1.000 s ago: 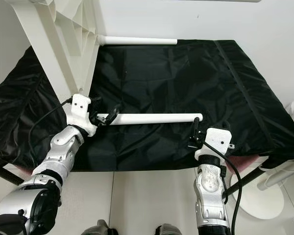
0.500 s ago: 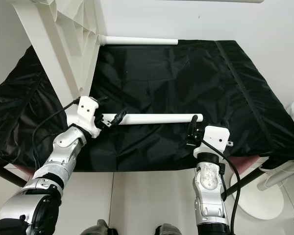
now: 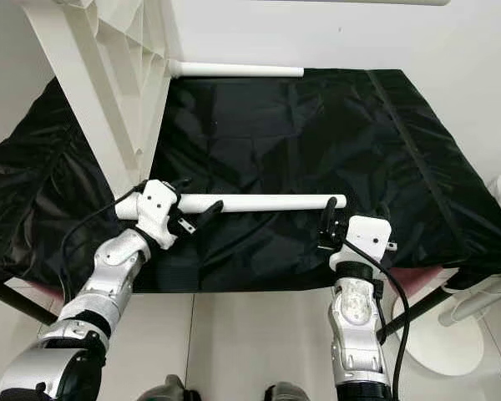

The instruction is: Building children table

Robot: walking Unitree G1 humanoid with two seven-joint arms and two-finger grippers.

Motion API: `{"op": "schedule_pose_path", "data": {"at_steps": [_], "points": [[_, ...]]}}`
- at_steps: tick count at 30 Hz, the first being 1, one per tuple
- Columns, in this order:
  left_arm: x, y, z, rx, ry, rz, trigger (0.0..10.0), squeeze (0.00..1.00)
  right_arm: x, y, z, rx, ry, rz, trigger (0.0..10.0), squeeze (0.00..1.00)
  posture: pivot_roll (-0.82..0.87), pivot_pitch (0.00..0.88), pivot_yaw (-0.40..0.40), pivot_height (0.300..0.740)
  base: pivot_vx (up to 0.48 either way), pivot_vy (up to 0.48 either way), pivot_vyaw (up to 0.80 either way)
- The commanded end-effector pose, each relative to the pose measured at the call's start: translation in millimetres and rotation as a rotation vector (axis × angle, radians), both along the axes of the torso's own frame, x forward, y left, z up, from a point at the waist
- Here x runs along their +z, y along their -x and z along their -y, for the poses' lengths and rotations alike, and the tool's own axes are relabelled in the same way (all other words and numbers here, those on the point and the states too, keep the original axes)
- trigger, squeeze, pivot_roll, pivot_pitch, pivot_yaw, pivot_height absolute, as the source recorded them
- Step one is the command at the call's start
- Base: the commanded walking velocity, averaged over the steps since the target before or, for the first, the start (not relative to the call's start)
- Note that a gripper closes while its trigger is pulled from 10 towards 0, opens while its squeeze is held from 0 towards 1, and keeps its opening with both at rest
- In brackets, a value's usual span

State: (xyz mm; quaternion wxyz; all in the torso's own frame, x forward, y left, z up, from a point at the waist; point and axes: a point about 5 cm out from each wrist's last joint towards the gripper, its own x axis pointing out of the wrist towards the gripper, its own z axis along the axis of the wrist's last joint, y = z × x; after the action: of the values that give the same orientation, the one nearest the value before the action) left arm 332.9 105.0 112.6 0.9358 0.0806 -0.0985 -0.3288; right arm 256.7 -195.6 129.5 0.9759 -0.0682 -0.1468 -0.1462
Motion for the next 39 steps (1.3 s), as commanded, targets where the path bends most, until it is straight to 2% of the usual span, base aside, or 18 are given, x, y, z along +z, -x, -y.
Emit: {"op": "schedule_pose_path", "data": {"at_steps": [1,9,39], "points": [[0.6,-5.3,-10.5,0.286,0.045,0.025,10.0,0.00,-2.9,0.1,-2.3,0.003,-0.002,-0.005,10.0,0.00,0.00,0.000,0.025,0.740,0.000,0.000,0.00],[5.8,-9.5,-9.5,0.298,0.055,0.033,10.0,0.00,-1.8,-1.9,-5.3,0.016,0.008,-0.002,10.0,0.00,0.00,0.000,0.020,0.740,0.000,0.000,0.00],[5.6,-9.9,-12.7,0.291,0.012,0.036,10.0,0.00,-4.3,-2.8,-6.2,0.036,0.036,-0.019,10.0,0.00,0.01,0.000,0.001,0.740,0.000,0.000,0.00]]}}
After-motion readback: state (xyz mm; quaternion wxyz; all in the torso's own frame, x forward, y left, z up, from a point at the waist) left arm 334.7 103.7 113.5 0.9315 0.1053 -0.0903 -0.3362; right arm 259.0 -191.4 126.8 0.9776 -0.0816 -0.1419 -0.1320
